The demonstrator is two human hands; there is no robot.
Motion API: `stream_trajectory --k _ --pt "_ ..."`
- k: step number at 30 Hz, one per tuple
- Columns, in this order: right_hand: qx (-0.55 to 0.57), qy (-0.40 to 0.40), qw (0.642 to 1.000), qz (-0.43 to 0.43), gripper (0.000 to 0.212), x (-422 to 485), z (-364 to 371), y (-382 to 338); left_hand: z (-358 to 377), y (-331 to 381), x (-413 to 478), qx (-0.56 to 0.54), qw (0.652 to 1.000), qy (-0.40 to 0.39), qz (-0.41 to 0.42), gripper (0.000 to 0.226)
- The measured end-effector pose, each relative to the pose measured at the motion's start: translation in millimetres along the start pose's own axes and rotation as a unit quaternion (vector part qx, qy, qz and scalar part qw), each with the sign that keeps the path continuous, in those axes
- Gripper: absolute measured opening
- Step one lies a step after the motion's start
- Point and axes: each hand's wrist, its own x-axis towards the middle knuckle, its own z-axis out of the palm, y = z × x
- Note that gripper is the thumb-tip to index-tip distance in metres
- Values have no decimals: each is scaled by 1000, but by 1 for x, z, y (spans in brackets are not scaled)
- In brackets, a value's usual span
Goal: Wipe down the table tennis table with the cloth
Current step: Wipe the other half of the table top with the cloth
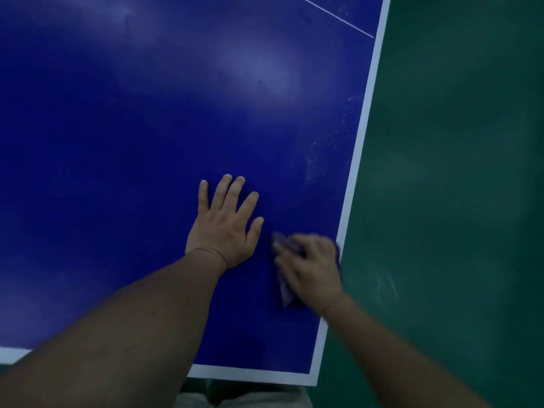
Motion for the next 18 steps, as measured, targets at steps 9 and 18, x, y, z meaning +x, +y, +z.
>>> stream_trajectory --k 9,18 --pt "-20 34 997 69 28 83 9 32 -2 2 -1 8 1000 -2 -15 65" --pt "-7 40 993 -110 24 172 11 92 -2 9 -1 22 999 19 -37 64"
